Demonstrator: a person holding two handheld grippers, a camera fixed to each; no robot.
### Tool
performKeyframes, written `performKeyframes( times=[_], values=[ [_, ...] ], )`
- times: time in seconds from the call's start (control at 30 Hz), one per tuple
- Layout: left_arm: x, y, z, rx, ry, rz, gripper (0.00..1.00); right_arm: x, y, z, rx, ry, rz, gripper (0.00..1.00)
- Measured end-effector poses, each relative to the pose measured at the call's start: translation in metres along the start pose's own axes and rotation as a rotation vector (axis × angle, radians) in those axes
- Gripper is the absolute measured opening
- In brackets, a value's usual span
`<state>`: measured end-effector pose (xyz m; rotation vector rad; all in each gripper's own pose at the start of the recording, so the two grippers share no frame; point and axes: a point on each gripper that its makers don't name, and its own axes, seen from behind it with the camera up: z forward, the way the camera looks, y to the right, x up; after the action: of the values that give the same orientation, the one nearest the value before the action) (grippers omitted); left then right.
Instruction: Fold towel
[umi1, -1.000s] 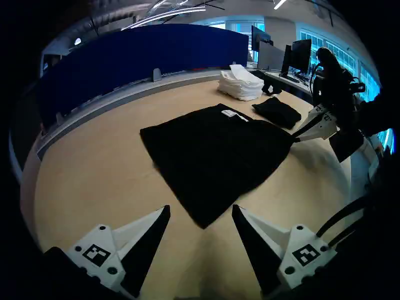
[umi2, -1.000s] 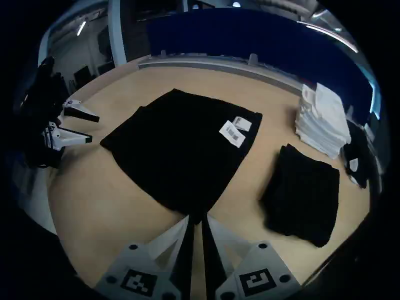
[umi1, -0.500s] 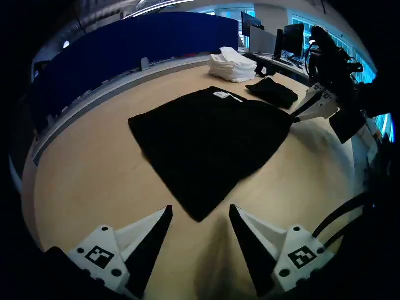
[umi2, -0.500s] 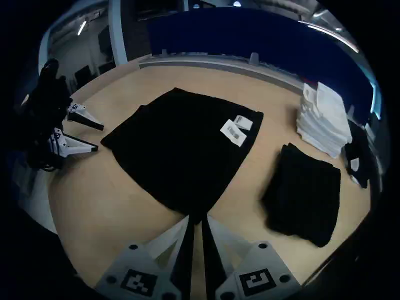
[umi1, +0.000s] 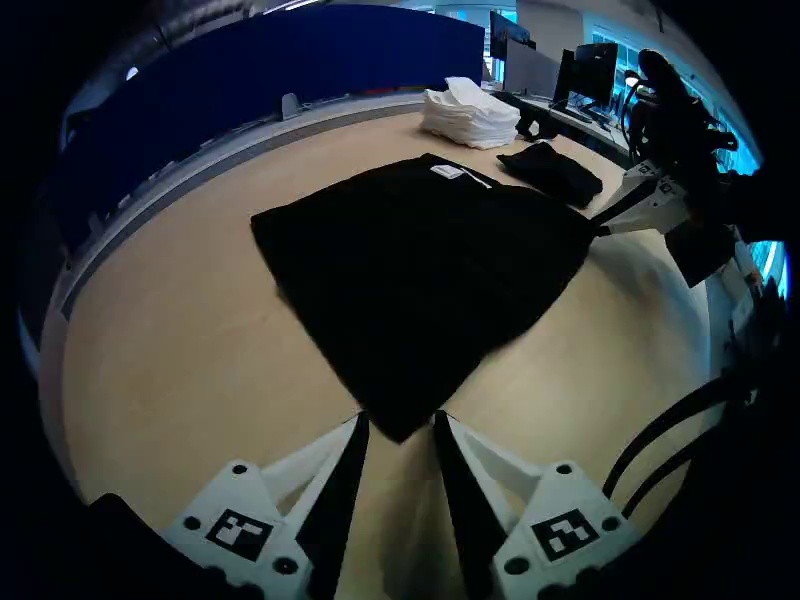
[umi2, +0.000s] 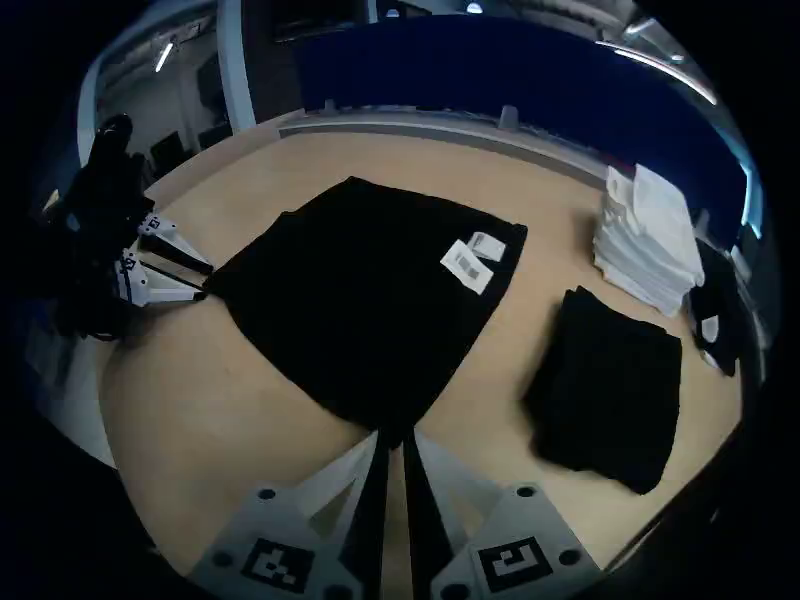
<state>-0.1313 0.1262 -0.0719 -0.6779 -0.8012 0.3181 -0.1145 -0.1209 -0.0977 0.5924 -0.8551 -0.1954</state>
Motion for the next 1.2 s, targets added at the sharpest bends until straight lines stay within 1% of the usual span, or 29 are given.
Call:
performKeyframes(
  times=[0.1,0.47,0.67,1.07,1.2],
  values=[
    [0.0,-0.006,-0.001,0.018,-0.004,-0.007,0.23,0.001,-0.001,-0.001,0.002,0.001,0.0,0.1],
    [-0.003,0.0,-0.006,-0.014,-0.021,-0.017,0.19,0.003,0.0,-0.002,0.003,0.006,0.003,0.1],
    [-0.001,0.0,-0.009,-0.013,-0.015,-0.021,0.17,0.006,0.0,-0.003,0.003,0.011,0.003,0.1],
    [0.02,-0.001,-0.026,-0.007,0.024,-0.065,0.17,0.021,-0.003,-0.014,0.005,0.03,0.005,0.1],
    [0.024,-0.002,-0.036,-0.001,0.03,-0.079,0.17,0.026,-0.004,-0.021,0.006,0.034,0.003,0.1]
  ],
)
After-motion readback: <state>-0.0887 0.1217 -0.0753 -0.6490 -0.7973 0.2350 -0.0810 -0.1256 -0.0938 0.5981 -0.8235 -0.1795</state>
